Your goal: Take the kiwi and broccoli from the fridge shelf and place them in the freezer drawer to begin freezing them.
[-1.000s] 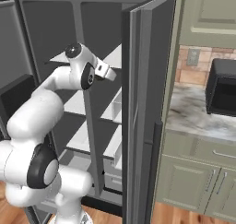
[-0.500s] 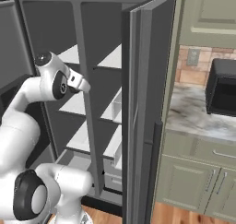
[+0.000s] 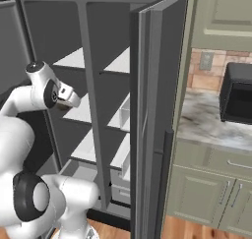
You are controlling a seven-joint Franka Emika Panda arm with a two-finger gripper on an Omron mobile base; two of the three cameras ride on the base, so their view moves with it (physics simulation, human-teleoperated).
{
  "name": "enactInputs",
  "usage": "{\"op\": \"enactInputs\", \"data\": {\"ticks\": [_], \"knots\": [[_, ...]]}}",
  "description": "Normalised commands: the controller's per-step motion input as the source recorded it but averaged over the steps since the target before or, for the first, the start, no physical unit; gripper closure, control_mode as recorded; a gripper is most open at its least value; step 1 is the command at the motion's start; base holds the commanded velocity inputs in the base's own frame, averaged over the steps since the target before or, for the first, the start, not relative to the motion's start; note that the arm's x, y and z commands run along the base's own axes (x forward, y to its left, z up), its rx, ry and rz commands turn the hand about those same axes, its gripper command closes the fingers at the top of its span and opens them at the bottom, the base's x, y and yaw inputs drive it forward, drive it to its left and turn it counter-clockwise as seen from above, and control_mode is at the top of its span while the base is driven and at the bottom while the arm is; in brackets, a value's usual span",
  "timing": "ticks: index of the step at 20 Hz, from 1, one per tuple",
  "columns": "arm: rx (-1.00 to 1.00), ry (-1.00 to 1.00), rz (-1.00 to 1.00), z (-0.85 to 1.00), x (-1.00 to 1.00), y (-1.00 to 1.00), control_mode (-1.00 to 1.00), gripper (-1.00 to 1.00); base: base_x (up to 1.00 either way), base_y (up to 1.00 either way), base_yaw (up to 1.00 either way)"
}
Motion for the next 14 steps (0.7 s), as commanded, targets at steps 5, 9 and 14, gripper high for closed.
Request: {"op": "enactInputs", "data": {"ticks": [5, 9, 14], "knots": [[0.0, 0.16, 0.13, -0.73, 0.06, 0.35, -1.0, 1.0, 0.0, 0.0, 0.0], [0.0, 0.13, 0.14, -0.74, 0.0, 0.23, -1.0, 1.0, 0.0, 0.0, 0.0], [0.01, 0.07, 0.15, -0.74, 0.0, 0.02, -1.0, 1.0, 0.0, 0.0, 0.0]]}}
